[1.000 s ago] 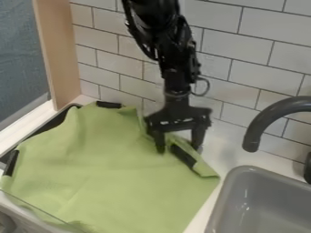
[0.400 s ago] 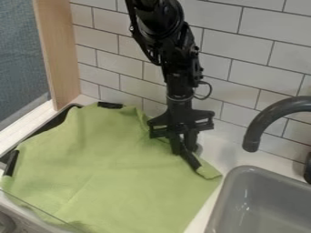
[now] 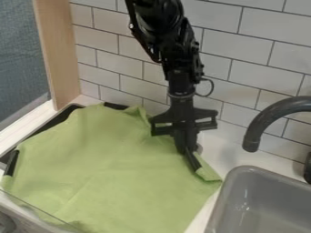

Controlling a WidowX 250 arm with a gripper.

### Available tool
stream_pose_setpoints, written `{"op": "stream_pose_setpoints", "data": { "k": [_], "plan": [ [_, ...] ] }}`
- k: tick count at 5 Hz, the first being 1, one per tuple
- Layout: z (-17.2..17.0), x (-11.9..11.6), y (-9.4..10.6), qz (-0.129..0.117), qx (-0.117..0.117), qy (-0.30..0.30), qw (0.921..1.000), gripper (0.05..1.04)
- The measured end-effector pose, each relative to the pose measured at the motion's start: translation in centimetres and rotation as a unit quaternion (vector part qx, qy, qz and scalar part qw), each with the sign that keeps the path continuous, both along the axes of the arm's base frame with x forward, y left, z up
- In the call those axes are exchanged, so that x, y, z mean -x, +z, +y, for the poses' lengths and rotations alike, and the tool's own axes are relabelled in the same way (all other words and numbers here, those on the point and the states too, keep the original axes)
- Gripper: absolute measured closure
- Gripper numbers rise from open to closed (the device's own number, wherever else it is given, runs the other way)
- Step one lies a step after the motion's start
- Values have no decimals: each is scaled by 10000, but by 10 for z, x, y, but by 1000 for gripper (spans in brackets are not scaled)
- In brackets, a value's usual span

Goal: Fold the cloth from the top right to the bottom left

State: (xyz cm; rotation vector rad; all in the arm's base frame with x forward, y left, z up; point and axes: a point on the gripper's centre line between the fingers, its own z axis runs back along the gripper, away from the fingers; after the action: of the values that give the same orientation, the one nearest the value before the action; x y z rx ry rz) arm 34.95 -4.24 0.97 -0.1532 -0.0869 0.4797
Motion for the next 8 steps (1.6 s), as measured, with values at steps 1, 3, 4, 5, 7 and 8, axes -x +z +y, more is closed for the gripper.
{"op": "stream_pose_setpoints", "data": {
  "k": [1, 3, 4, 5, 7, 8],
  "plan": [
    [6, 0, 22, -149, 68, -50, 9999, 1032],
    [49, 6, 41, 41, 162, -572, 9982, 1032],
    [74, 15, 46, 267, 134, -853, 9959, 1032],
    [102, 29, 46, 506, 92, -1252, 9908, 1032],
    [150, 53, 45, 695, 17, -1867, 9800, 1032],
    [165, 61, 41, 718, -116, -1994, 9772, 1032]
  ]
}}
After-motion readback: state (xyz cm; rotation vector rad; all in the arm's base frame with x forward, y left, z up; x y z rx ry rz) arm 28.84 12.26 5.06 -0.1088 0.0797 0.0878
